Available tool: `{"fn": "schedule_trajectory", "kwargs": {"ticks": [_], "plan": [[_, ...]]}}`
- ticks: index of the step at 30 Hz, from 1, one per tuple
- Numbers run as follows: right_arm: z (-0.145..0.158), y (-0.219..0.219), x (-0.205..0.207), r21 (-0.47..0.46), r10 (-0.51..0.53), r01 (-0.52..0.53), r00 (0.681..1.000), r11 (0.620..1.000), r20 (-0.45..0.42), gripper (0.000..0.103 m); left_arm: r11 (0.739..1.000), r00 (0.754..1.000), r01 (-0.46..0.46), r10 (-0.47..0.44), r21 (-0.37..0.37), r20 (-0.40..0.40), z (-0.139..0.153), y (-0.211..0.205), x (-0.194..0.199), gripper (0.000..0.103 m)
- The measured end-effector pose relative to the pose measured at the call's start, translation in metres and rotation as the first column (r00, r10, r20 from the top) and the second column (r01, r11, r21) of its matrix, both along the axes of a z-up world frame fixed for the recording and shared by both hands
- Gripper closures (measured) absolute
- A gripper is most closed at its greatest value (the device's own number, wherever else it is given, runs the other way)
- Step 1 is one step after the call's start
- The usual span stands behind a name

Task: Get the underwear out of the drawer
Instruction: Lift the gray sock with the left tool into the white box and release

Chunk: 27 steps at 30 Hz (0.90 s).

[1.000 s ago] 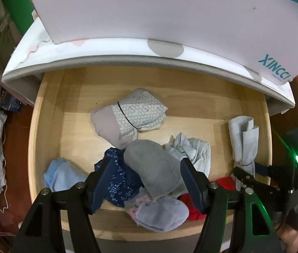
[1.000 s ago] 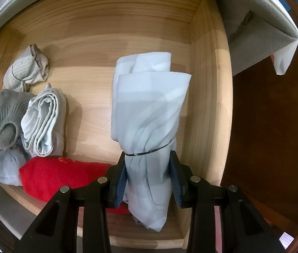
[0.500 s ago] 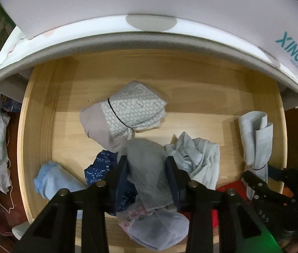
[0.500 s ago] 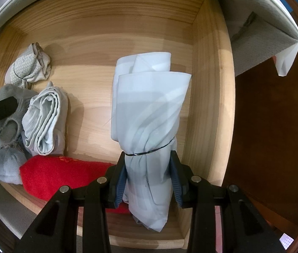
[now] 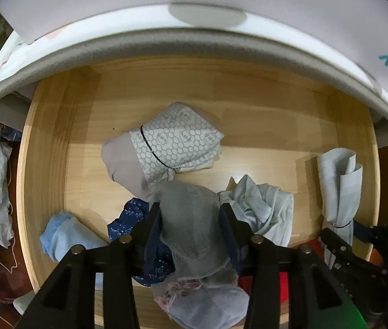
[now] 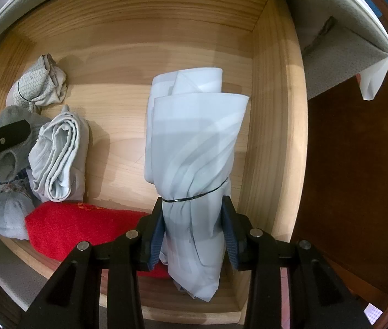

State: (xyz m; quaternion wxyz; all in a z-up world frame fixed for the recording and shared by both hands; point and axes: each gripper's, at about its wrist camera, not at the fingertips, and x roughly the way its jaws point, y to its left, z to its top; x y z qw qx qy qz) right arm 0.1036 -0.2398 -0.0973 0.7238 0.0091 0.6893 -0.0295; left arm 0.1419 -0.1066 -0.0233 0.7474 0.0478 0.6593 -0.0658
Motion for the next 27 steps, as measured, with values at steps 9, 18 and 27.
{"fn": "schedule_trajectory", "kwargs": {"ticks": [9,18,27], "plan": [[0.000,0.000,-0.001,0.000,0.001,-0.001,1.000,1.000,0.001,0.066,0.997,0.998,0.058,-0.059,0.045,0.026,-0.007,-0.012,-0.005,0.076],[0.000,0.003,-0.001,-0.002,0.001,-0.001,1.000,1.000,-0.003,0.065,0.999,0.998,0.051,-0.052,0.010,0.029,0.005,-0.002,-0.012,0.087],[-0.003,0.005,0.003,-0.010,-0.010,0.010,1.000,1.000,-0.001,0.066,0.995,0.991,0.100,-0.101,0.016,0.088,0.033,0.004,-0.023,0.087]]}}
